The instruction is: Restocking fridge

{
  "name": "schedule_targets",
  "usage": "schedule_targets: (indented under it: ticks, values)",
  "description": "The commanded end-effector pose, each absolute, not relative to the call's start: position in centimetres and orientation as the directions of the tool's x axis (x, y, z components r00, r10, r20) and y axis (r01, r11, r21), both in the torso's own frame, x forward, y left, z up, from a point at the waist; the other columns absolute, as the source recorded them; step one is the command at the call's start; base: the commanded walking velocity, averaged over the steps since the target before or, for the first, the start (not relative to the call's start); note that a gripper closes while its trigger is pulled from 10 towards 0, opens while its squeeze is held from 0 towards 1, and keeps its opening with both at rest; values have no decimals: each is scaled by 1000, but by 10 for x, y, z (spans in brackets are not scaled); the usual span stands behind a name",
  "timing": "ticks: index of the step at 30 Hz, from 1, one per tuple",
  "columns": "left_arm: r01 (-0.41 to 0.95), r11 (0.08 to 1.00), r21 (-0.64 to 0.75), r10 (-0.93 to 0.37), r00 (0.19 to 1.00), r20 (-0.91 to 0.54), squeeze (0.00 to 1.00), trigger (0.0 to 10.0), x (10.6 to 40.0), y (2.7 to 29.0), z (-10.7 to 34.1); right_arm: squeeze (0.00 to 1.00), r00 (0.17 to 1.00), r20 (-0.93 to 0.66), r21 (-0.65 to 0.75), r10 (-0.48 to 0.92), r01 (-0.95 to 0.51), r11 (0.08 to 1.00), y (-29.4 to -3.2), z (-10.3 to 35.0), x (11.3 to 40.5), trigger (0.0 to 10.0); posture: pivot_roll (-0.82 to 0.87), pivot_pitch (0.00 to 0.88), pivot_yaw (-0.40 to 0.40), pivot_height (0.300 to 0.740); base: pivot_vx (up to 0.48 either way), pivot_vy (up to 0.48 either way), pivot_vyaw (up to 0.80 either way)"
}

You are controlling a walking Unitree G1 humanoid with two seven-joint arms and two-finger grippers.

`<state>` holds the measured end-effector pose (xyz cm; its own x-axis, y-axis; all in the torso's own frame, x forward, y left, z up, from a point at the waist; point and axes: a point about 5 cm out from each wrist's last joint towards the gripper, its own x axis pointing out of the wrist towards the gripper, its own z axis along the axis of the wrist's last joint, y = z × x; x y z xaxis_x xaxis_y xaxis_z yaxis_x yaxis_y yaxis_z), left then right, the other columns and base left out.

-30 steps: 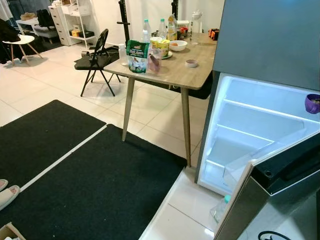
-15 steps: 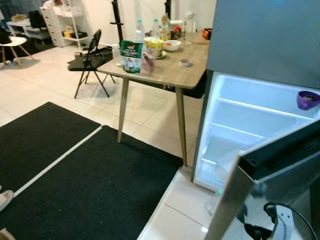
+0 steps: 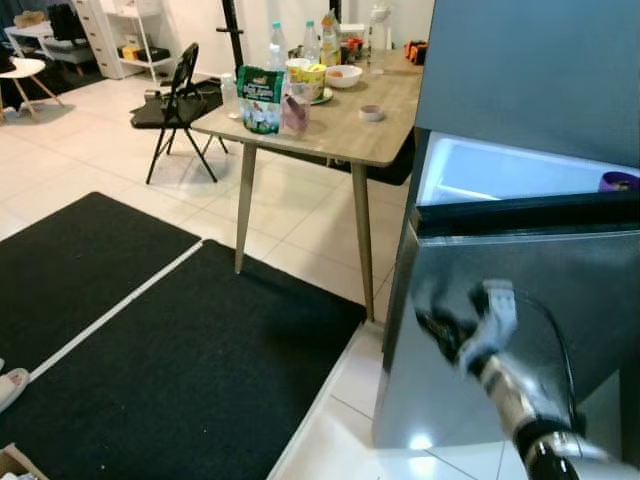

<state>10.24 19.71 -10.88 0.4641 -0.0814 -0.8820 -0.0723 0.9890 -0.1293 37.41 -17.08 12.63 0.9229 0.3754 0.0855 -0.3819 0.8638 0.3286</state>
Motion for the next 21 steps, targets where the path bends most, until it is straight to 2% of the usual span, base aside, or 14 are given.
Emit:
schedule_targets:
  ticks: [1, 5, 7, 12, 13, 15, 16, 19, 21]
  values:
    - [-81, 988, -128, -85, 406, -910, 0, 10000, 84, 198, -113, 0, 923, 175, 327, 343, -383, 864, -173, 145, 380, 10000, -43, 117, -25, 740, 0, 0, 0]
    - [-87, 988, -128, -81, 413, -907, 0, 10000, 86, 199, -113, 0, 922, 164, 324, 350, -386, 864, -174, 140, 377, 10000, -40, 116, -29, 740, 0, 0, 0]
    - [-86, 988, -129, -82, 417, -905, 0, 10000, 87, 198, -113, 0, 935, 73, 326, 348, -352, 877, -179, 115, 366, 10000, -43, 111, -30, 740, 0, 0, 0]
    - [-77, 989, -130, -85, 424, -902, 0, 10000, 92, 196, -112, 0, 900, -310, 228, 306, -242, 943, -195, 26, 309, 10000, -53, 98, -24, 740, 0, 0, 0]
    - [-77, 989, -130, -85, 424, -902, 0, 10000, 92, 196, -112, 0, 900, -310, 228, 306, -242, 943, -195, 26, 309, 10000, -53, 98, -24, 740, 0, 0, 0]
    - [-72, 990, -121, -79, 425, -902, 0, 10000, 94, 197, -112, 0, 856, -453, 198, 250, -177, 964, -207, -5, 280, 10000, -54, 88, -24, 740, 0, 0, 0]
    - [-72, 990, -121, -79, 425, -902, 0, 10000, 94, 197, -112, 0, 856, -453, 198, 250, -177, 964, -207, -5, 280, 10000, -54, 88, -24, 740, 0, 0, 0]
    - [-65, 993, -102, -64, 433, -899, 0, 10000, 99, 201, -110, 0, 763, -632, 153, 135, -48, 987, -226, -43, 230, 10000, -62, 90, -3, 740, 0, 0, 0]
    - [-61, 993, -98, -62, 434, -899, 0, 10000, 100, 203, -109, 0, 739, -665, 142, 108, -17, 990, -230, -50, 219, 10000, -63, 90, 2, 740, 0, 0, 0]
